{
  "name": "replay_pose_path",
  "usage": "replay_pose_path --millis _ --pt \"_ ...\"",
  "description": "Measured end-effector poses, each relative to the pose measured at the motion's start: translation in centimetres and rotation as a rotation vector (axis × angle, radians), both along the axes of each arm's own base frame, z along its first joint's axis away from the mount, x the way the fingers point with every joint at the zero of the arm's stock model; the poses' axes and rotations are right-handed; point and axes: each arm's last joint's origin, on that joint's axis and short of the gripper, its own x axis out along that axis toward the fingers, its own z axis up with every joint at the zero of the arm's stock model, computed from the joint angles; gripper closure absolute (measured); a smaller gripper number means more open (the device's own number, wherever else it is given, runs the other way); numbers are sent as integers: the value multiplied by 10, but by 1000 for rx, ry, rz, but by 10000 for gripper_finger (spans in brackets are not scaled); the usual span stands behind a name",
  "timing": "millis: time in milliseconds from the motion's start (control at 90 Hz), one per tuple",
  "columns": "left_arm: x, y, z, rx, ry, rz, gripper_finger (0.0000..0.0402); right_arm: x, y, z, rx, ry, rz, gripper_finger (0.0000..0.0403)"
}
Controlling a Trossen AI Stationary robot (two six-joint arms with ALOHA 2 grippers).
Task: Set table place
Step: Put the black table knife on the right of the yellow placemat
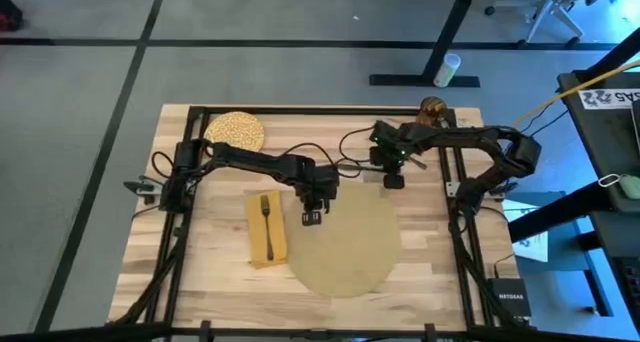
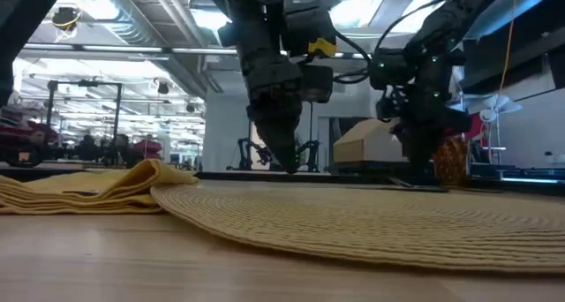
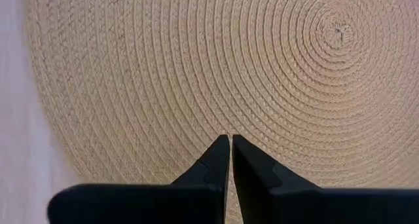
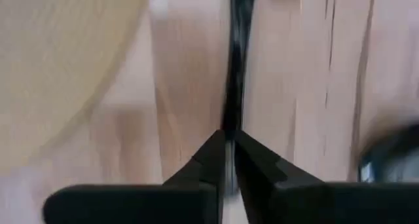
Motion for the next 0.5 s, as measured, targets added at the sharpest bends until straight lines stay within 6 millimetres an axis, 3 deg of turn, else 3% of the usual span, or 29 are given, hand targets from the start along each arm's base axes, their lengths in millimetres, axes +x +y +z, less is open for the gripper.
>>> replay_pose_path --millis 500 --pt "0 0 0 0 1 2 400 -27 -6 -29 59 -10 -64 324"
